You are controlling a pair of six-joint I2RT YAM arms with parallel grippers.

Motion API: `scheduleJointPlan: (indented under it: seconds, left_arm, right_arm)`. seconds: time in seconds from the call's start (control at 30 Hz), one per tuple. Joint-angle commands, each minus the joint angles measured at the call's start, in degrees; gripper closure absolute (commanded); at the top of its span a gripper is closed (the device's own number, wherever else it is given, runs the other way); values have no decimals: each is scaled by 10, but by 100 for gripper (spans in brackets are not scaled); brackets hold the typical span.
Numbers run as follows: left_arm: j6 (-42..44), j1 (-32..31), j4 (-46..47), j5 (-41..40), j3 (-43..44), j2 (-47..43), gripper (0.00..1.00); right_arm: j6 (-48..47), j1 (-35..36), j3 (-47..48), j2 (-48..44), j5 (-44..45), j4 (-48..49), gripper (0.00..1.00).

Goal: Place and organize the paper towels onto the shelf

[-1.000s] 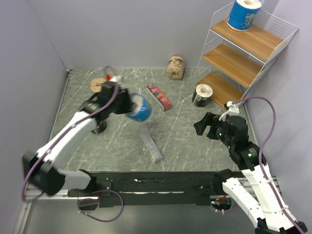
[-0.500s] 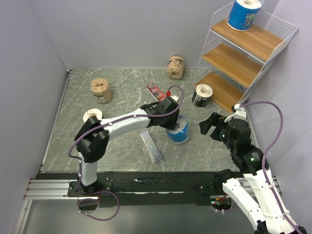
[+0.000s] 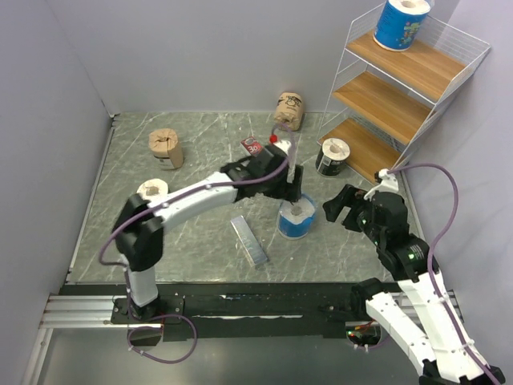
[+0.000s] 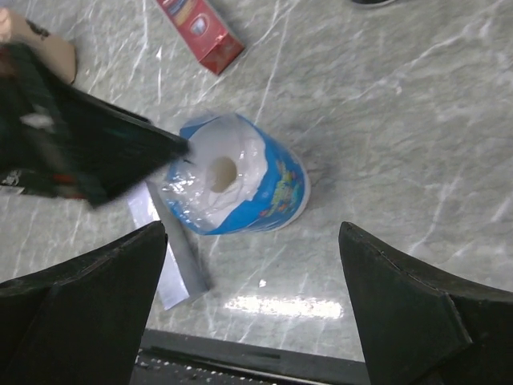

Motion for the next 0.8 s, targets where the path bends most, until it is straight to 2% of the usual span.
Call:
scheduleJointPlan:
  seconds: [0.0, 0.1, 0.23, 0.37, 0.5, 0.77]
  left_arm:
    - [27, 54, -11, 10, 27, -119, 4]
    - [57, 108, -21, -16, -2, -180, 4]
    - [109, 167, -18, -101, -60, -270, 4]
    - [138, 173, 38, -230, -162, -345, 4]
    - [142, 174, 134, -302, -287, -412, 4]
    - [141, 176, 113, -366, -291, -446, 4]
  right_arm:
    - [1, 2, 4, 41, -63, 42, 7]
    - [-50, 13, 4, 70, -133, 74, 10]
    - [-101, 50, 20, 101, -100, 94, 11]
    - [-141, 90, 41, 148, -74, 116, 13]
    - [-176, 142, 61, 219, -62, 124, 16]
    - [-254, 197, 101, 307, -39, 131, 18]
